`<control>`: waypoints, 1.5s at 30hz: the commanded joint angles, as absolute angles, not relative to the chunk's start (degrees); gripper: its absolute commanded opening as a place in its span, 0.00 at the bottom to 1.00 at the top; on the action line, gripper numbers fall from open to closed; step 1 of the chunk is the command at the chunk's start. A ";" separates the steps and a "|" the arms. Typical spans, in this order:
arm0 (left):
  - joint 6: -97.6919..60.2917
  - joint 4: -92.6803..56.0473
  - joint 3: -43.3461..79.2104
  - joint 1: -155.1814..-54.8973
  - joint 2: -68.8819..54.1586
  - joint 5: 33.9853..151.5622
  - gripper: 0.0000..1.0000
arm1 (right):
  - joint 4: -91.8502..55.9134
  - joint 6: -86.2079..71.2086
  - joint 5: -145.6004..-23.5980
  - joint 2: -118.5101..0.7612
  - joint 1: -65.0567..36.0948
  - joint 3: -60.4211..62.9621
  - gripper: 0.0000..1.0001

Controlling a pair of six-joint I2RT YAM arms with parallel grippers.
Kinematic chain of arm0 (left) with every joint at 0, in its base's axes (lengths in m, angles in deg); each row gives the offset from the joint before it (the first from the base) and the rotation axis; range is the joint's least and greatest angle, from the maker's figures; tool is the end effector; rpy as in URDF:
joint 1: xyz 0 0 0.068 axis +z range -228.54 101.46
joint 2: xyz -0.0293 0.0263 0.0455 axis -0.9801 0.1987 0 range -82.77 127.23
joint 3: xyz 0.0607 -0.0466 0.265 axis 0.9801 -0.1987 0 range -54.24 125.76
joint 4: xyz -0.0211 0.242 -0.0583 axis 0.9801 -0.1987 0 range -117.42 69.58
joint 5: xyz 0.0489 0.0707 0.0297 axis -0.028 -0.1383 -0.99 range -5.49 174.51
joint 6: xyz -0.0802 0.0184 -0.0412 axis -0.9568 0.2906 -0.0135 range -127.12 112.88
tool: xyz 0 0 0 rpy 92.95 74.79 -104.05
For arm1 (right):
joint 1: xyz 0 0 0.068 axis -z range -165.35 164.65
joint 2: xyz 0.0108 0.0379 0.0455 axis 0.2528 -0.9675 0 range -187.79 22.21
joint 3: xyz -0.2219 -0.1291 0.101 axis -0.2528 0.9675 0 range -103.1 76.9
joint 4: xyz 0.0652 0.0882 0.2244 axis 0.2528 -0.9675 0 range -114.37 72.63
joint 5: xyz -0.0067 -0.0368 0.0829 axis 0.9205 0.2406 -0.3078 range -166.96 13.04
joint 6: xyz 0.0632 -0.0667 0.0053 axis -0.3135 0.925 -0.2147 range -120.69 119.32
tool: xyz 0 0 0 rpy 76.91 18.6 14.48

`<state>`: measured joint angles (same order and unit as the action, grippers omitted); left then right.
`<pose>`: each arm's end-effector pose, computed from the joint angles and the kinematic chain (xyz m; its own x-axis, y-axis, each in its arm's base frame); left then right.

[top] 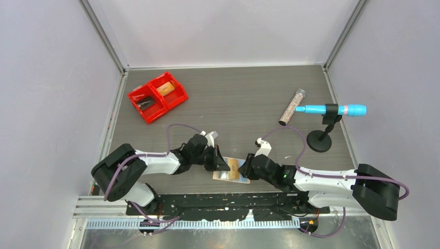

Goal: Take the credit cards out of the card holder
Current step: Remove the credit card from the card holder.

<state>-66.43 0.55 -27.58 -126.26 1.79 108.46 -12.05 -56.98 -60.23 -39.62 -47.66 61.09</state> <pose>0.1694 -0.2361 0.1245 -0.9755 -0.0955 -0.1982 0.1088 0.5735 -0.8119 0.1208 0.1791 0.1236 -0.7891 0.2107 -0.5769 -0.1622 0.8345 0.5267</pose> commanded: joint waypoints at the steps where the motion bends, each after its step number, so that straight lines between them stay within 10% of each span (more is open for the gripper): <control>1: -63.68 -1.75 -28.79 -123.81 -0.96 109.55 0.00 | -14.60 -56.84 -58.46 -37.87 -47.09 62.04 0.32; 18: -49.87 -29.47 -22.39 -119.76 -19.13 111.21 0.00 | -21.29 -45.68 -63.95 -24.10 -46.61 57.43 0.40; 36: -41.84 -34.22 -14.98 -126.08 -23.98 132.26 0.00 | -19.83 -38.34 -81.64 -8.48 -45.91 56.13 0.73; 45: -41.36 -31.14 -14.34 -126.62 -21.16 135.45 0.00 | -7.06 -39.91 -91.80 -11.56 -45.91 59.60 0.53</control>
